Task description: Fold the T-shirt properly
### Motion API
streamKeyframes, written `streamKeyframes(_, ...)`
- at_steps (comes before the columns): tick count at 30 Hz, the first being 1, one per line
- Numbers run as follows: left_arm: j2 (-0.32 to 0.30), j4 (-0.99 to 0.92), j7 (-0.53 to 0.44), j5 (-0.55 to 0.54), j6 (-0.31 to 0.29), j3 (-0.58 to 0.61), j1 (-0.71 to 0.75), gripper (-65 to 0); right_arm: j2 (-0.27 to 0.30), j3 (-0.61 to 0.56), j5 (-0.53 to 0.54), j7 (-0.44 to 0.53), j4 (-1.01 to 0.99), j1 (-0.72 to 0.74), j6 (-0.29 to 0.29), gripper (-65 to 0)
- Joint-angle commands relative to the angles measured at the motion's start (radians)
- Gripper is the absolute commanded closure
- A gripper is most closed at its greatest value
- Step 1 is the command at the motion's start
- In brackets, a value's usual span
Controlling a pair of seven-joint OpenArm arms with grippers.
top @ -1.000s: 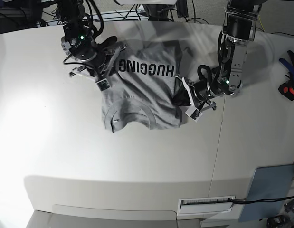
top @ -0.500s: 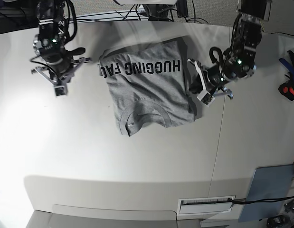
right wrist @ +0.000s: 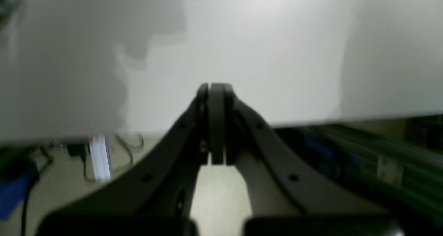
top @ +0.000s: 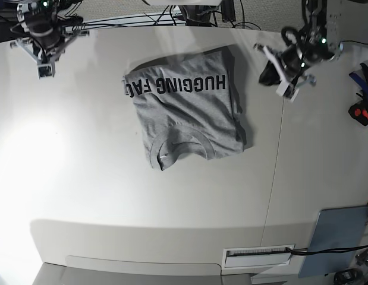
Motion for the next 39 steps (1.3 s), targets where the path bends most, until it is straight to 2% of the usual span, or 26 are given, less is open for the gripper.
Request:
streamKeyframes(1,-0.01,0.016,-0.007,-0.018,-0.015,-0.021,0.032,-3.7,0.008,0.006,-0.005,0.007,0.016,-0.034,-0.001,0.0)
streamKeyframes(3,-0.011,0.016,-0.001,-0.021,-0.031,-0.053,0.094,-3.6,0.008,0.006,-0.005,0.001,0.016,-0.089,-0.001,0.0)
streamKeyframes(7,-0.01,0.016,0.011,-0.067,-0.031,-0.117,0.211,-3.7,0.008,0.006,-0.005,0.0,0.016,-0.186,-0.001,0.0)
streamKeyframes(11,-0.01,0.016,0.011,-0.069,-0.031,-0.157,0.327,-3.7,0.008,0.006,-0.005,-0.005,0.016,-0.27,-0.001,0.0)
streamKeyframes(17,0.003,-0.021,0.001,-0.072,-0.035,-0.134,0.474,-3.7,0.005,0.006,-0.006,0.004,0.014,-0.365,0.0,0.0)
streamKeyframes(20,0.003,-0.095,-0.035,-0.072,-0.088,-0.085,0.503,-3.7,0.006,0.005,-0.006,0.031,-0.06,-0.367,0.003,0.0)
streamKeyframes(22,0.003,-0.171,-0.08,-0.055,-0.114,-0.041,0.495,-3.7,0.005,0.005,-0.006,0.052,-0.149,-0.354,0.042,0.0)
streamKeyframes(25,0.003,-0.303,-0.179,0.011,-0.118,0.026,0.449,-3.7,0.005,0.005,-0.006,0.051,-0.307,-0.302,0.095,0.0)
streamKeyframes(27,0.003,-0.402,-0.209,0.043,-0.118,0.068,0.401,-3.7,0.005,0.005,-0.006,0.05,-0.419,-0.258,0.104,0.0)
streamKeyframes(32,0.003,-0.666,-0.218,0.04,-0.118,0.153,0.256,-3.7,0.006,0.005,-0.006,0.056,-0.7,-0.13,0.105,0.0)
streamKeyframes(36,0.005,-0.868,-0.349,0.041,-0.118,0.189,0.156,-3.7,0.006,0.005,-0.006,0.11,-0.924,-0.022,0.124,0.0)
streamKeyframes(39,0.015,-0.999,-0.441,0.042,-0.118,0.19,0.083,-3.9,0.009,0.005,-0.006,0.199,-1.094,0.062,0.162,0.0)
